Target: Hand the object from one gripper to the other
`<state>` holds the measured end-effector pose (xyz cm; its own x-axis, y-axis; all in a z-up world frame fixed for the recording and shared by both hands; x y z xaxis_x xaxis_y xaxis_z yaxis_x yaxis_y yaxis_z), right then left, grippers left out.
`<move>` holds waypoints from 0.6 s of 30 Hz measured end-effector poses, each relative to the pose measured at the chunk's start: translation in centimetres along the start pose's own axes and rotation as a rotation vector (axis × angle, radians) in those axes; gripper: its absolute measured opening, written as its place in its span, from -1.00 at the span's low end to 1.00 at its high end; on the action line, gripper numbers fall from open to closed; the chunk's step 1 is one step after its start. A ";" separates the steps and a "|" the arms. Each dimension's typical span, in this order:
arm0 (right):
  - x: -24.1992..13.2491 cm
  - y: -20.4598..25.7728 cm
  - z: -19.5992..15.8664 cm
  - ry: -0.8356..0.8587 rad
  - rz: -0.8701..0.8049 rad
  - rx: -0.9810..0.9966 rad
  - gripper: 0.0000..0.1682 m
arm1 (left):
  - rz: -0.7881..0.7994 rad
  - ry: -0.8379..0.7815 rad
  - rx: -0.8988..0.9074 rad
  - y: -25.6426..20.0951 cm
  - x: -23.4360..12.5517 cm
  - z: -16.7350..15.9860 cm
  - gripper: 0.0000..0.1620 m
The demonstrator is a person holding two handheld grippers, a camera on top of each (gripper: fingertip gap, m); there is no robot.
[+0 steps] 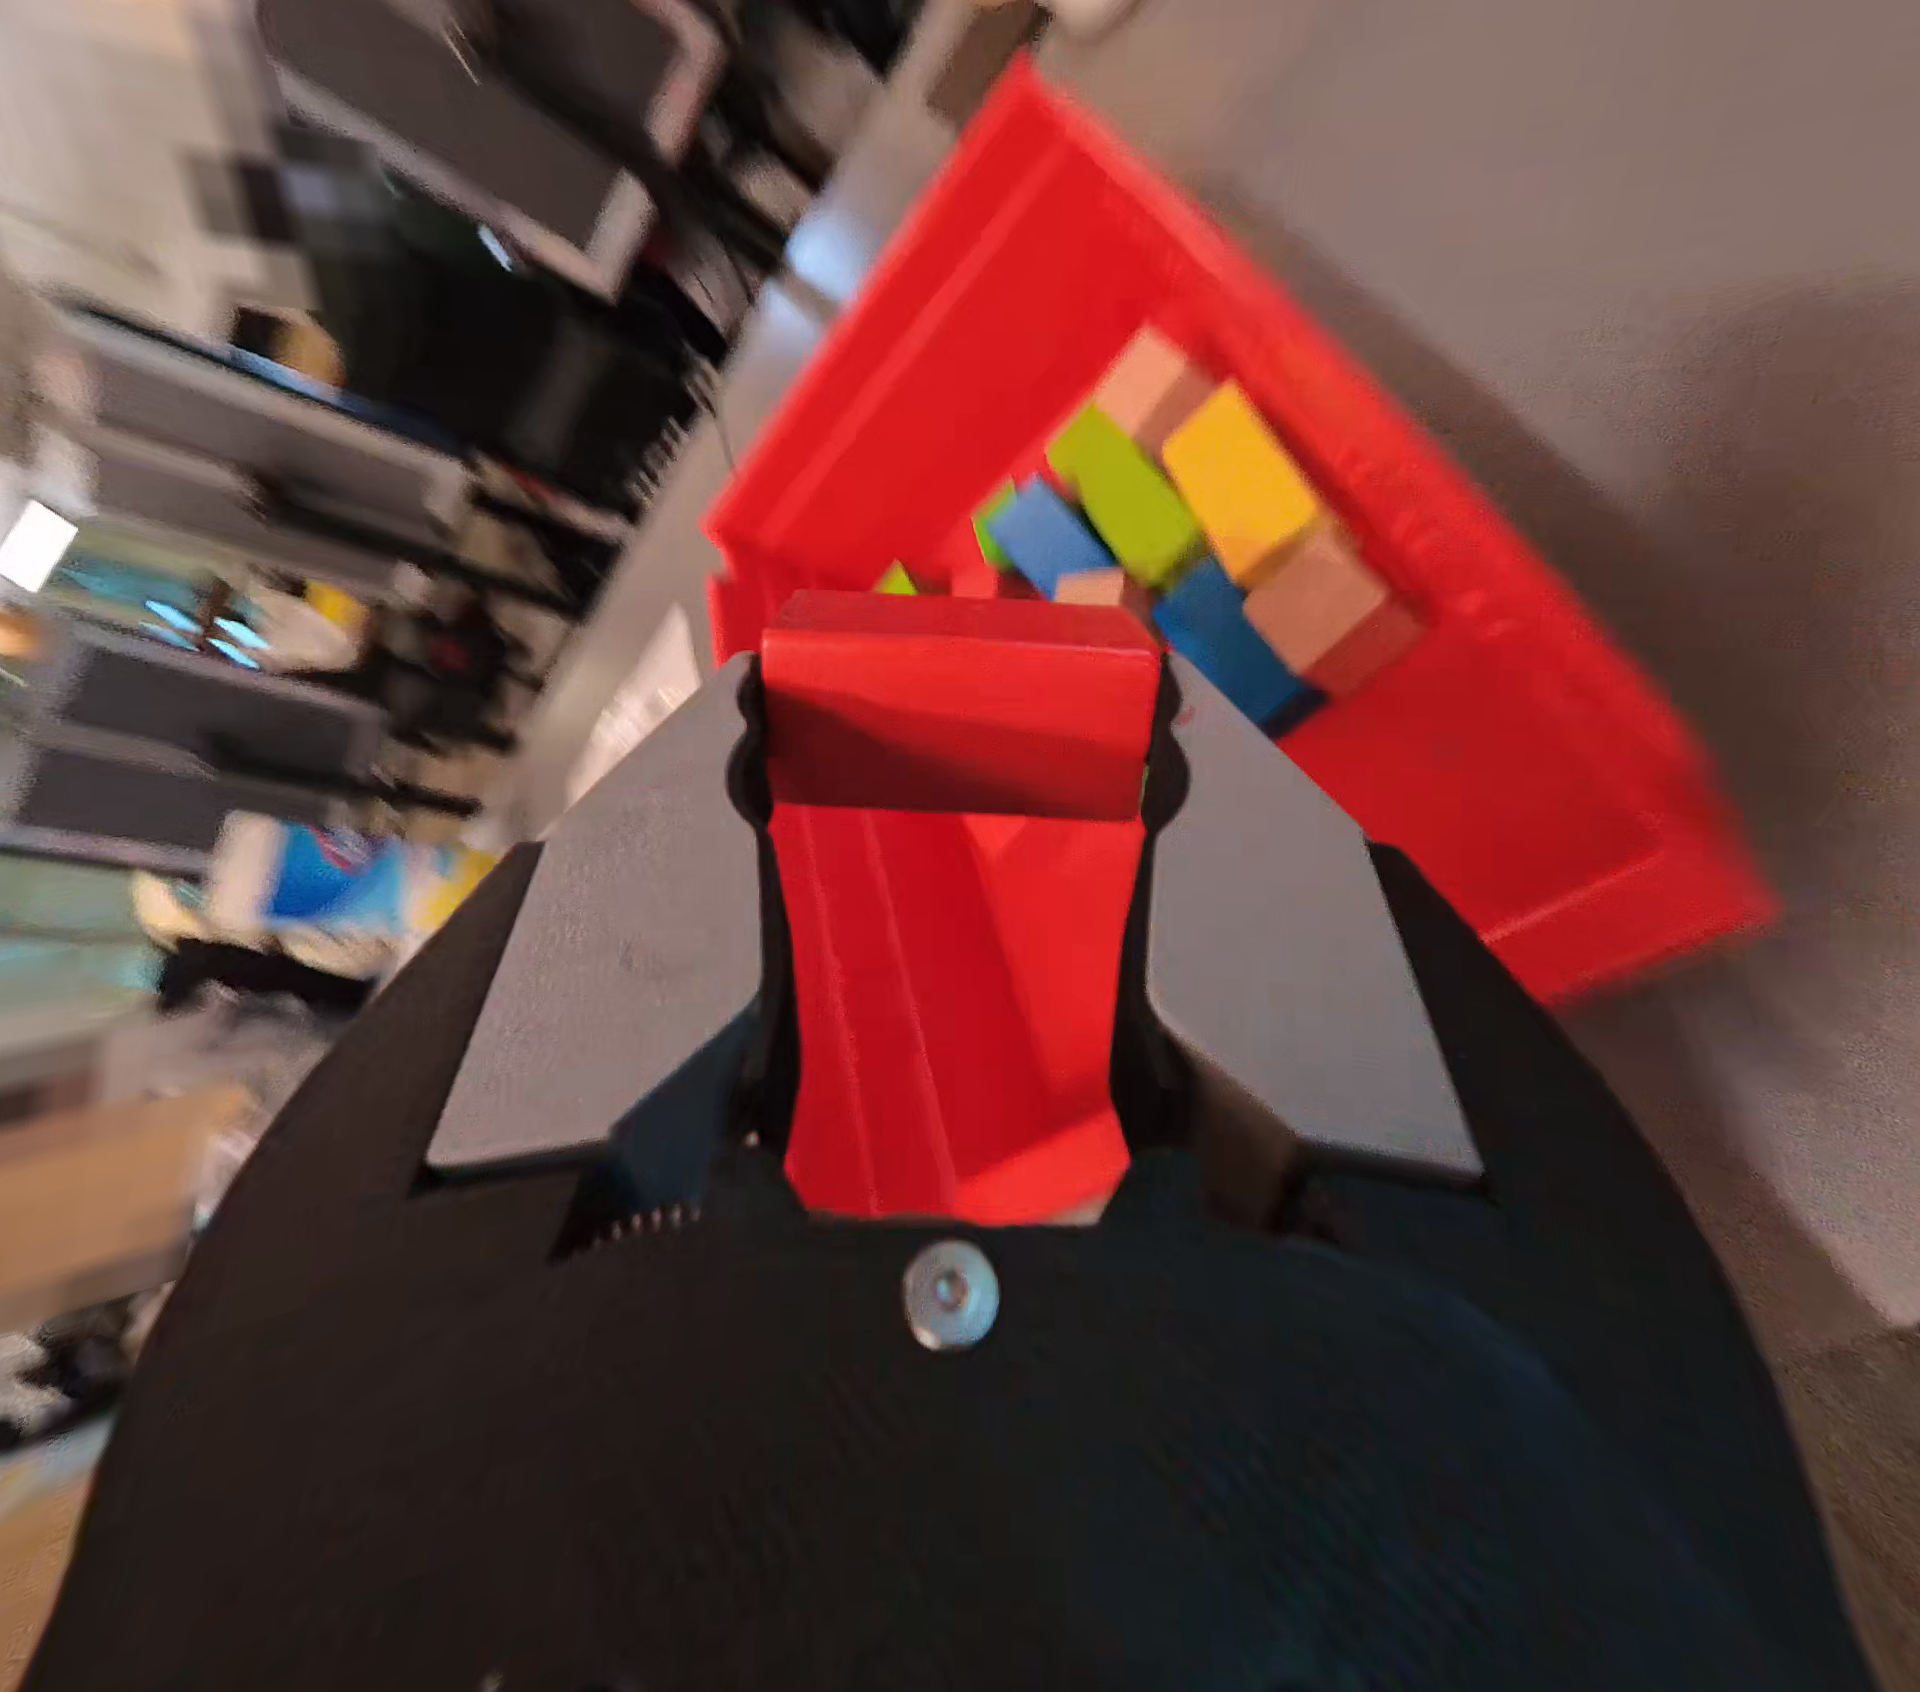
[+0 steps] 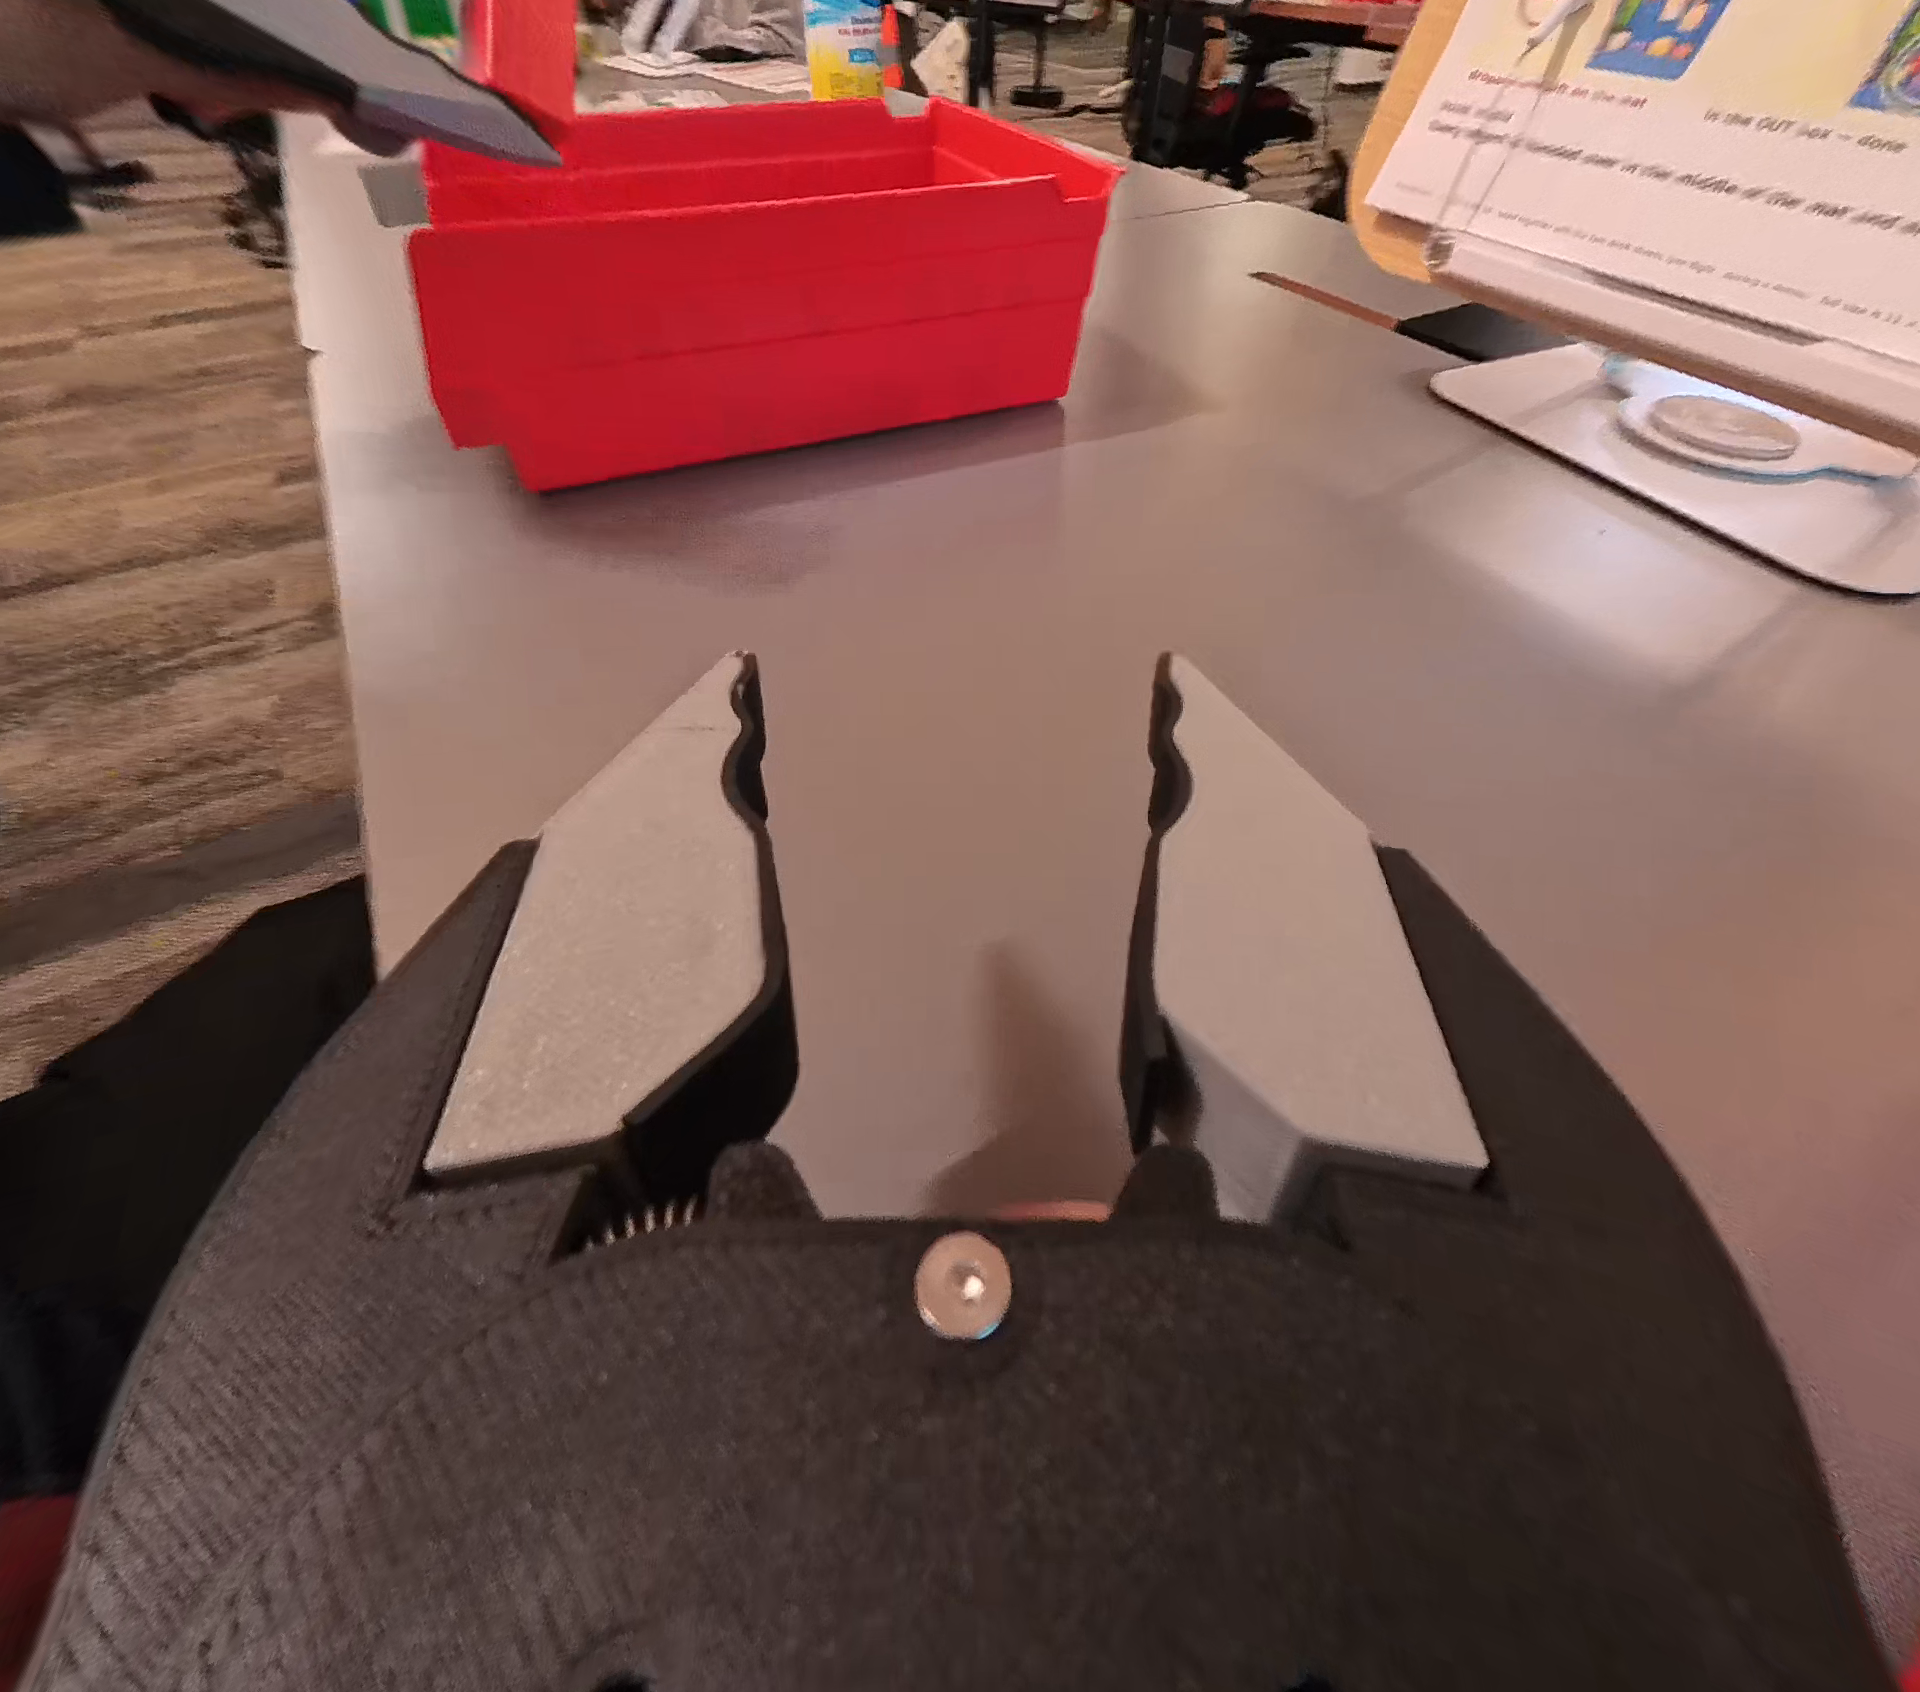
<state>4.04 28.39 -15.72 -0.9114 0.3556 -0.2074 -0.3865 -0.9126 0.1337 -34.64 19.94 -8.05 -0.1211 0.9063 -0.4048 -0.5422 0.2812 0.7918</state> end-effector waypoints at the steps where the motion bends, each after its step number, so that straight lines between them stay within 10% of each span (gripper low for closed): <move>1: 0.0 0.2 0.2 -0.002 0.044 0.027 -0.13 | 0.061 -0.073 0.059 -0.7 -1.2 1.2 -0.13; 9: -0.9 6.5 5.5 -0.024 0.397 0.182 -0.10 | 0.280 -0.396 0.346 -9.0 -8.1 11.5 -0.13; 18: 0.0 9.8 7.7 -0.060 0.321 0.116 -0.25 | 0.283 -0.490 0.409 -14.4 -8.3 17.3 -0.13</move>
<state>-0.88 21.03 -6.94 -0.9945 0.0683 -0.0797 -0.0889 -0.9520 0.2929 -11.40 13.85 -8.18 0.2294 0.9732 0.0190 -0.1767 0.0224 0.9840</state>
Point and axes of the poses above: each gripper's, where its closed fingertips meet, x out along the fingers, z out of its top, y = z × x across the jaws, the point moved 10 cm from there along -x, back along the fingers, and after that the axes turned 8 degrees about x, right-handed, at the moved point
